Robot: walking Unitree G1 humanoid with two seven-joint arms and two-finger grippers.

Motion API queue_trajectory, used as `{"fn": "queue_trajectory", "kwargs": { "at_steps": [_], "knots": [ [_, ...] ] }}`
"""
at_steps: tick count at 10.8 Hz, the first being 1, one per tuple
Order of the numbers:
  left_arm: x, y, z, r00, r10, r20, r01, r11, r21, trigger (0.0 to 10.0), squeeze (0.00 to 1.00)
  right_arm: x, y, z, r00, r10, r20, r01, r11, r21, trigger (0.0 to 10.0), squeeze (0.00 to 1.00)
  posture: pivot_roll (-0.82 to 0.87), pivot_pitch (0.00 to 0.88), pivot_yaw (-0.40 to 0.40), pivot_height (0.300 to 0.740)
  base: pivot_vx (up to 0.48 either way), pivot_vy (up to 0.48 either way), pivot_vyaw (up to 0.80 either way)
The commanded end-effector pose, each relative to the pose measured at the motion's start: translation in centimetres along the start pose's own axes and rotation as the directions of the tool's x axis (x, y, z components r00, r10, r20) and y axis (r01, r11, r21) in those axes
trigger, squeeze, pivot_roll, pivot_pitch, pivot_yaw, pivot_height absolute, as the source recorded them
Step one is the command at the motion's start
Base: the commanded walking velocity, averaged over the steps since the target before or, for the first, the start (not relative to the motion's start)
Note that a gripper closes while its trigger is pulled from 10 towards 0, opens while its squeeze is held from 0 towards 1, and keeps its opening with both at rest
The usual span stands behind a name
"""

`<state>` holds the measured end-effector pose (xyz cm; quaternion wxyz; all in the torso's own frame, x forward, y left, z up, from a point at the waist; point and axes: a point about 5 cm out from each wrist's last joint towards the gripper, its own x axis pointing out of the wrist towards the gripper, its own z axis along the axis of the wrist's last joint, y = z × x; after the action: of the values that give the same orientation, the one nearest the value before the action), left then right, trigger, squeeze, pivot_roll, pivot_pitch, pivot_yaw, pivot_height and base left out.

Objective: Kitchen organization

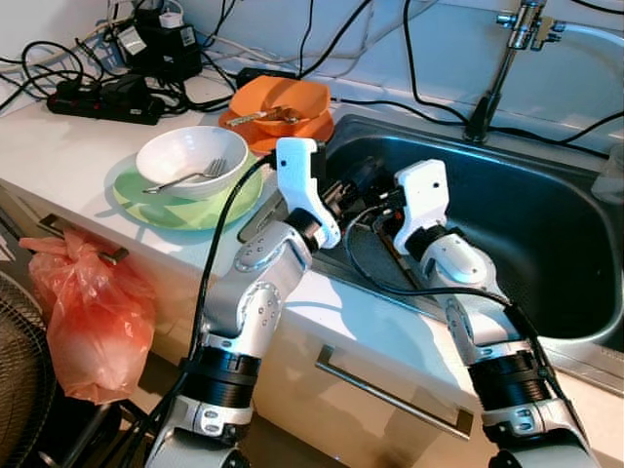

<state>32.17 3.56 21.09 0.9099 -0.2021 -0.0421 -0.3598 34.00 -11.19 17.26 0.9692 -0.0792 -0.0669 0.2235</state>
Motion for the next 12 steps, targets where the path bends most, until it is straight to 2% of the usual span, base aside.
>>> {"fn": "queue_trajectory", "kwargs": {
  "at_steps": [1,4,5,6,7,8,9,10,12],
  "knots": [
    [-0.66,1.29,-0.37,0.998,0.064,-0.01,-0.064,0.998,-0.01,0.0,0.0,-0.21,-1.51,0.81,0.997,-0.061,0.045,0.06,0.998,0.018,0.0,0.0,-0.03,0.0,0.023,0.74,0.0,0.0,0.0],
    [-0.65,1.18,-0.66,0.998,0.063,-0.021,-0.063,0.998,-0.017,0.2,0.0,-0.18,-1.51,0.77,0.997,-0.059,0.042,0.058,0.998,0.015,0.0,0.0,-0.04,0.0,0.022,0.74,0.0,0.0,0.0],
    [-0.58,0.91,-0.85,0.999,0.043,-0.032,-0.044,0.999,-0.019,2.4,0.0,-0.17,-1.56,0.8,0.997,-0.06,0.042,0.06,0.998,0.013,0.0,0.0,-0.04,0.0,0.023,0.74,0.0,0.0,0.0],
    [-0.55,0.7,-0.98,0.999,0.026,-0.041,-0.027,0.999,-0.02,10.0,0.0,-0.17,-1.59,0.79,0.997,-0.061,0.042,0.061,0.998,0.012,0.0,0.0,-0.04,0.0,0.023,0.74,0.0,0.0,0.0],
    [-0.53,0.66,-1.06,0.999,0.023,-0.048,-0.024,1.0,-0.014,10.0,0.0,-0.16,-1.64,0.77,0.997,-0.062,0.041,0.061,0.998,0.011,0.0,0.0,-0.04,0.0,0.024,0.74,0.0,0.0,0.0],
    [-0.53,0.6,-1.13,0.999,0.012,-0.051,-0.014,1.0,-0.026,10.0,0.3,-0.15,-1.66,0.77,0.997,-0.062,0.04,0.062,0.998,0.01,0.0,0.0,-0.04,0.0,0.024,0.74,0.0,0.0,0.0],
    [-0.54,0.6,-1.12,0.999,0.012,-0.051,-0.014,1.0,-0.025,10.0,0.74,-0.14,-1.67,0.78,0.997,-0.062,0.041,0.062,0.998,0.01,0.0,0.0,-0.04,0.0,0.025,0.74,0.0,0.0,0.0],
    [-0.55,0.63,-1.13,0.999,0.013,-0.051,-0.014,0.999,-0.028,10.0,1.0,-0.11,-1.72,0.81,0.997,-0.063,0.042,0.063,0.998,0.009,0.0,0.0,-0.04,0.0,0.024,0.74,0.0,0.0,0.0],
    [-0.7,0.63,-1.14,0.999,0.002,-0.048,-0.005,0.999,-0.053,10.0,1.0,-0.04,-1.92,0.89,0.997,-0.068,0.043,0.068,0.998,0.005,0.0,0.0,-0.04,0.0,0.025,0.74,0.0,0.0,0.0]
  ]
}}
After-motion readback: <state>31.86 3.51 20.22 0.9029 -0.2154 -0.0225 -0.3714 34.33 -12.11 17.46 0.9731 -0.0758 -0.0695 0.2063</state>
